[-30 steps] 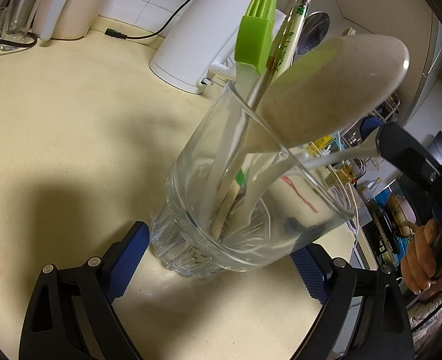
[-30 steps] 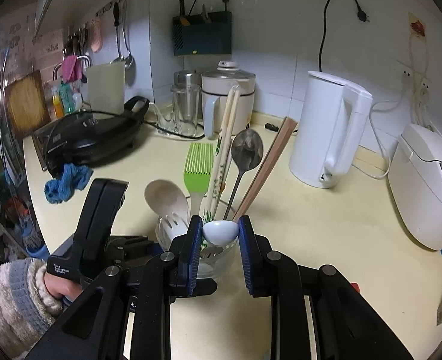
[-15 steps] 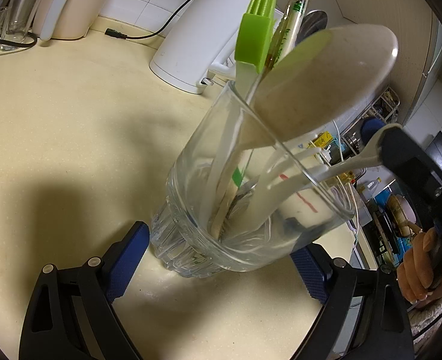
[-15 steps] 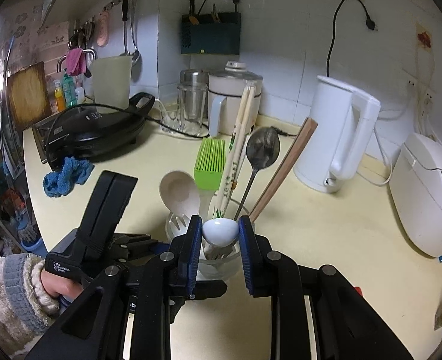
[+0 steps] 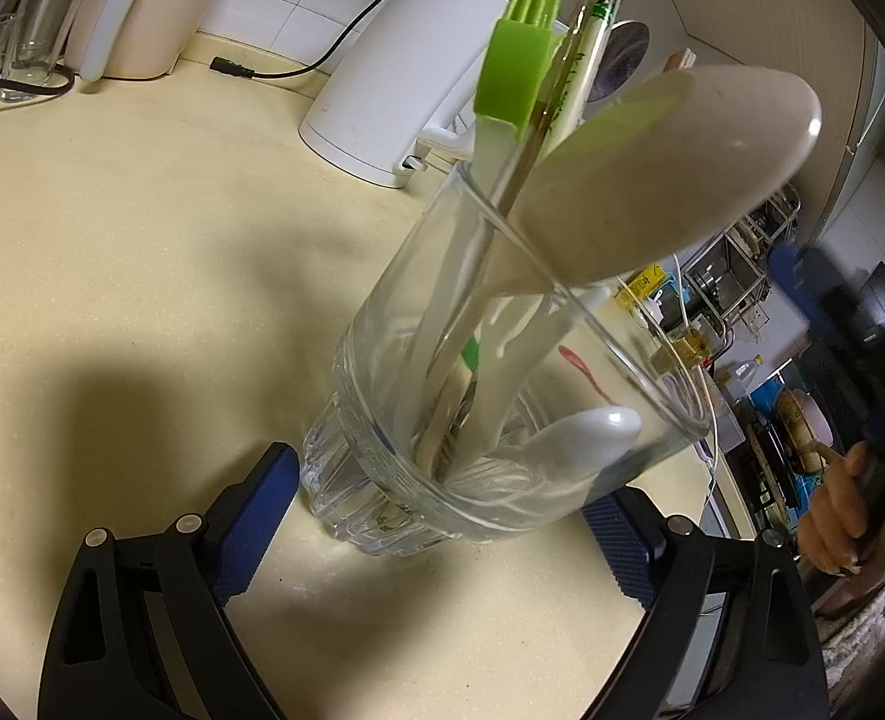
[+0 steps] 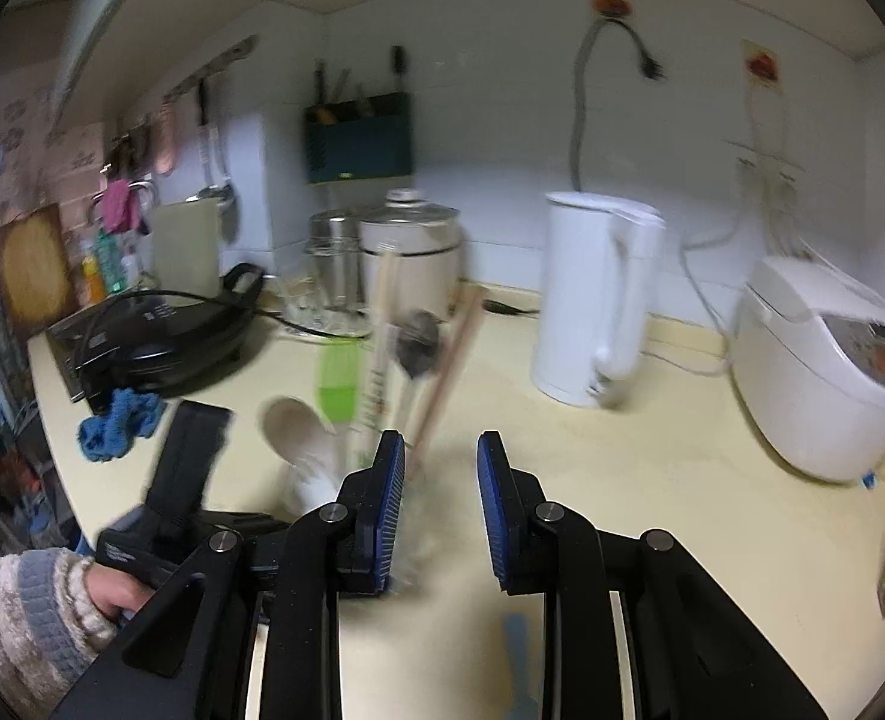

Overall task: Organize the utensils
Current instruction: 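Open the right gripper to release the white spoon in the glass, then move the right gripper back over the counter toward the blue spork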

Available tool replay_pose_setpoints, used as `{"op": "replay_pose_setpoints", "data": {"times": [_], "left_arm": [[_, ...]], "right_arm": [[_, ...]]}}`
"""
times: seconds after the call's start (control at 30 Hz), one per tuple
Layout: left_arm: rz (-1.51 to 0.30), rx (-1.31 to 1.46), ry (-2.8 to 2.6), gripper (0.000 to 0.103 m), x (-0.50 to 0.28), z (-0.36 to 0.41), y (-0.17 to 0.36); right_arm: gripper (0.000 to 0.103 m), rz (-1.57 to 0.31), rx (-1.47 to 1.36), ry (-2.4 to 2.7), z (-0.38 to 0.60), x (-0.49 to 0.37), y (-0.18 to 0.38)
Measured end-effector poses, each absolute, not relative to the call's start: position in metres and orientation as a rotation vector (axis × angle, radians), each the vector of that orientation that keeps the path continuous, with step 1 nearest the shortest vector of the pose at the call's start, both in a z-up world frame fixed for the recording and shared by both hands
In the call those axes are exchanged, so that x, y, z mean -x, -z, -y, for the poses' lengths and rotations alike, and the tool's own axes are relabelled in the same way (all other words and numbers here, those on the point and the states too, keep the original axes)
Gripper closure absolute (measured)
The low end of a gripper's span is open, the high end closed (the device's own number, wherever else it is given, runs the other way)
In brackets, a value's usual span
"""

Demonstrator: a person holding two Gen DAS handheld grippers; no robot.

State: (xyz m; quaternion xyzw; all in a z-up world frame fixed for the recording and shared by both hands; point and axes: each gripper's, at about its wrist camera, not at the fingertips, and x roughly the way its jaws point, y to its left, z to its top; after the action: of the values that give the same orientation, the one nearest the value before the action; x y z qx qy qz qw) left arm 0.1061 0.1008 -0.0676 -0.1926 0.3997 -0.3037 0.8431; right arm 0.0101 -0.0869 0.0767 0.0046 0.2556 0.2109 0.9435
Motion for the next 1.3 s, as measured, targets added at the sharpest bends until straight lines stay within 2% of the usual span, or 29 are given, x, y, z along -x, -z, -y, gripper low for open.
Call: {"op": "replay_pose_setpoints", "data": {"times": [0.63,1.3], "left_arm": [[-0.844,0.407,0.641,0.009,-0.106,-0.101,0.068],[-0.844,0.407,0.642,0.009,-0.106,-0.101,0.068]], "right_arm": [[0.078,-0.788,-0.135,-0.126,0.182,0.007,0.048],[0.078,-0.775,-0.084,-0.103,0.176,0.012,0.063]]}}
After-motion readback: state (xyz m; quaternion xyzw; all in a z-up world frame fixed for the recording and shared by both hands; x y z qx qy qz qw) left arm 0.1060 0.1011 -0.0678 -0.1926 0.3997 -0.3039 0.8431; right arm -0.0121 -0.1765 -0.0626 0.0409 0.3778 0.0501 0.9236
